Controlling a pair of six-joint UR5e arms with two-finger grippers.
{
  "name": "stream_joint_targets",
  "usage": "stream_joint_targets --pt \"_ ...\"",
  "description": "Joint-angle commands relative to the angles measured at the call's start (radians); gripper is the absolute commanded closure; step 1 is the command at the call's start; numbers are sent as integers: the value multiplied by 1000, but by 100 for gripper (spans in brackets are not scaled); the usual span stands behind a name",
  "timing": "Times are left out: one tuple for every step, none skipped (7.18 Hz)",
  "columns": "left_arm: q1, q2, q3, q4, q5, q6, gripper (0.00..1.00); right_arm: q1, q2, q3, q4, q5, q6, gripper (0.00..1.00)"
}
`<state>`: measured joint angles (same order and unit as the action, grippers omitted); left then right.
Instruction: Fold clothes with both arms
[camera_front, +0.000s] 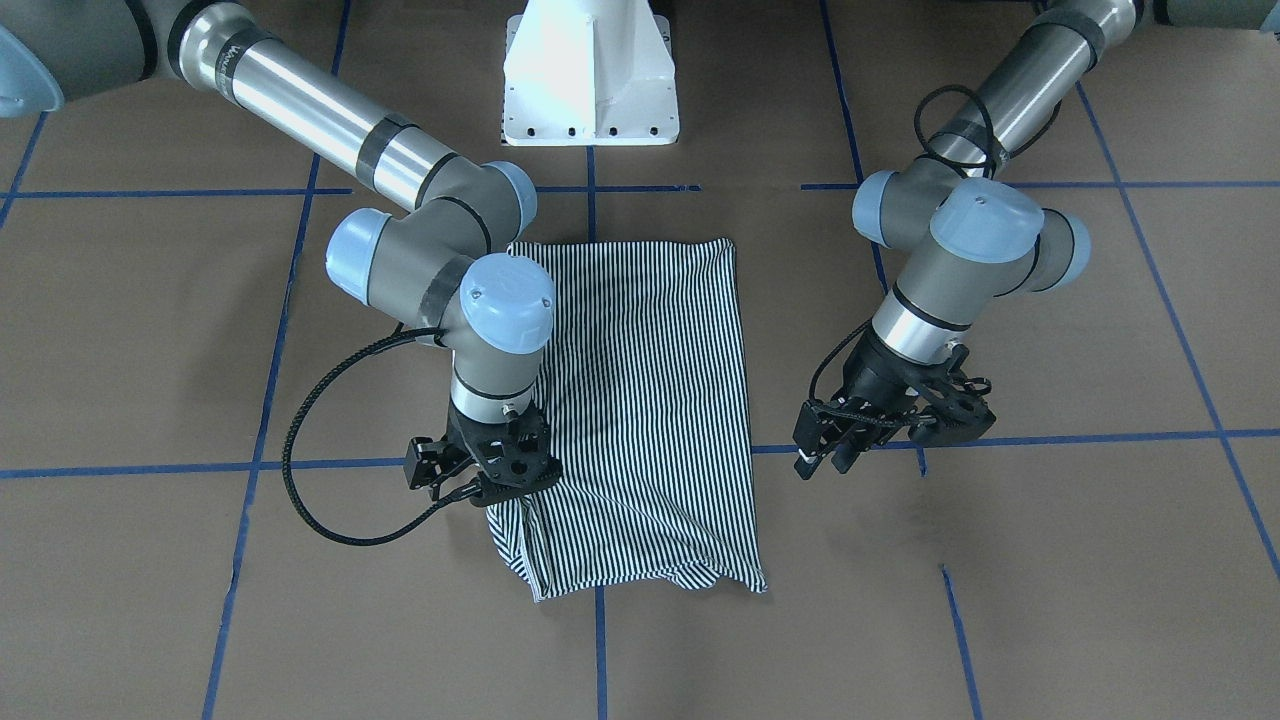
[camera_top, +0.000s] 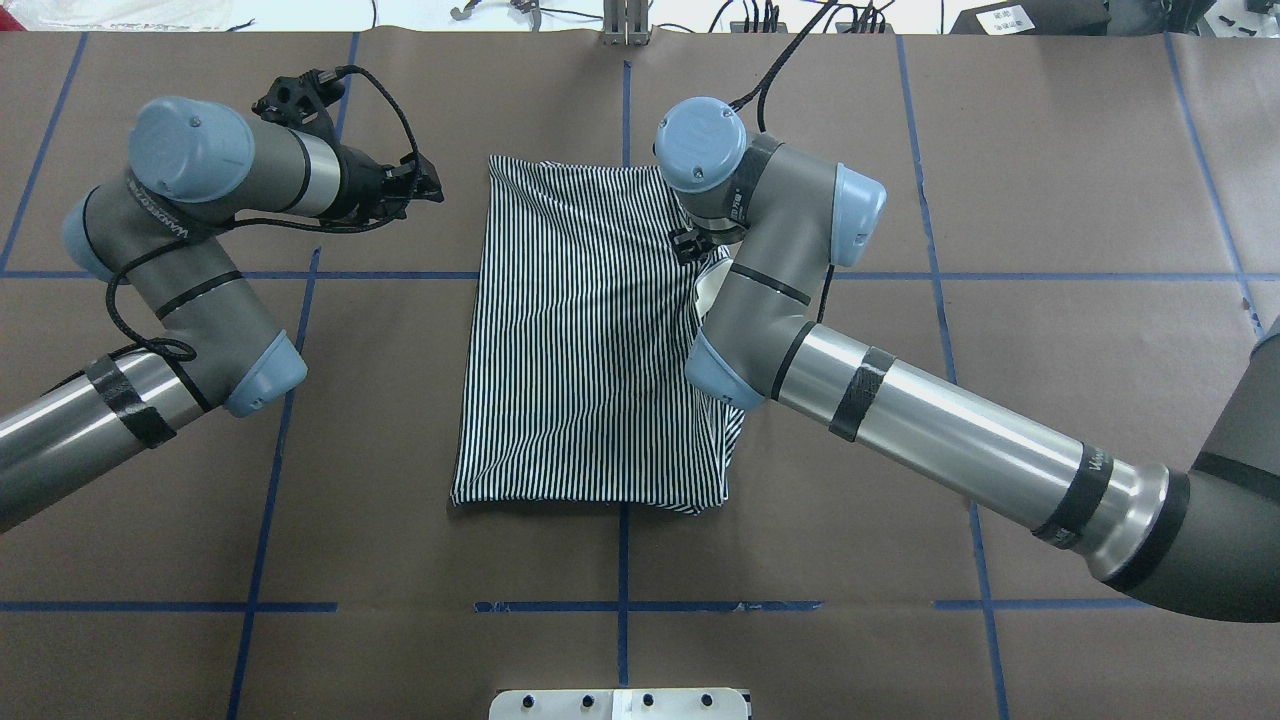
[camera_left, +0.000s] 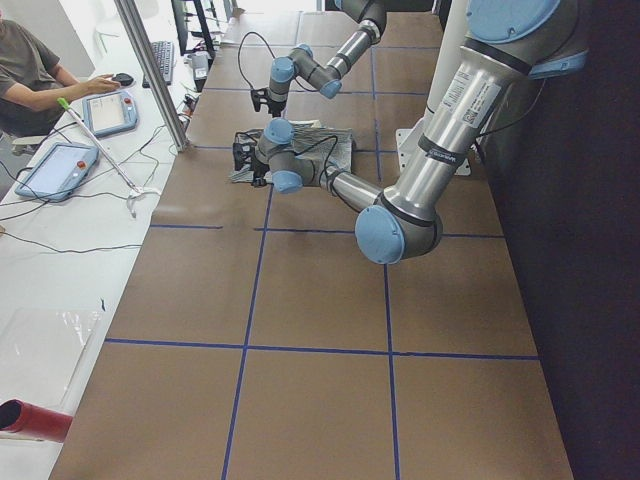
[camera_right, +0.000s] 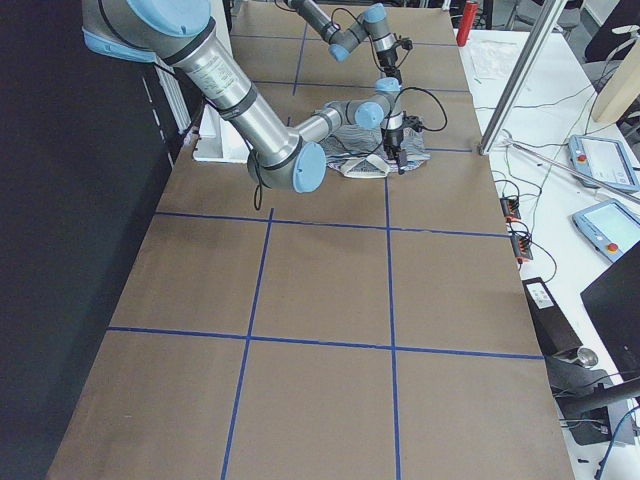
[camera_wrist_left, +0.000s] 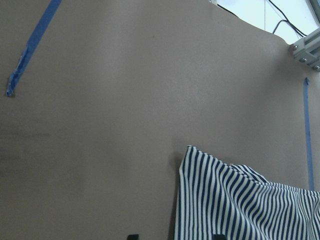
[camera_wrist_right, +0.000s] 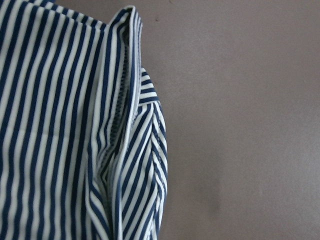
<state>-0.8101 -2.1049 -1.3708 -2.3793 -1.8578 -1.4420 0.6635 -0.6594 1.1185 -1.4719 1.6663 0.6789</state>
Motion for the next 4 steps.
stream_joint_targets --pt "0 -1 -2 0 0 -3 41 14 -8 3 2 0 -1 0" --pt "0 -1 -7 3 2 -3 41 27 -2 3 2 0 2 0" --pt "0 -1 -7 3 2 -3 41 42 6 1 2 1 2 0" --pt "0 -1 -7 3 0 -3 41 45 -5 -17 4 0 -2 0"
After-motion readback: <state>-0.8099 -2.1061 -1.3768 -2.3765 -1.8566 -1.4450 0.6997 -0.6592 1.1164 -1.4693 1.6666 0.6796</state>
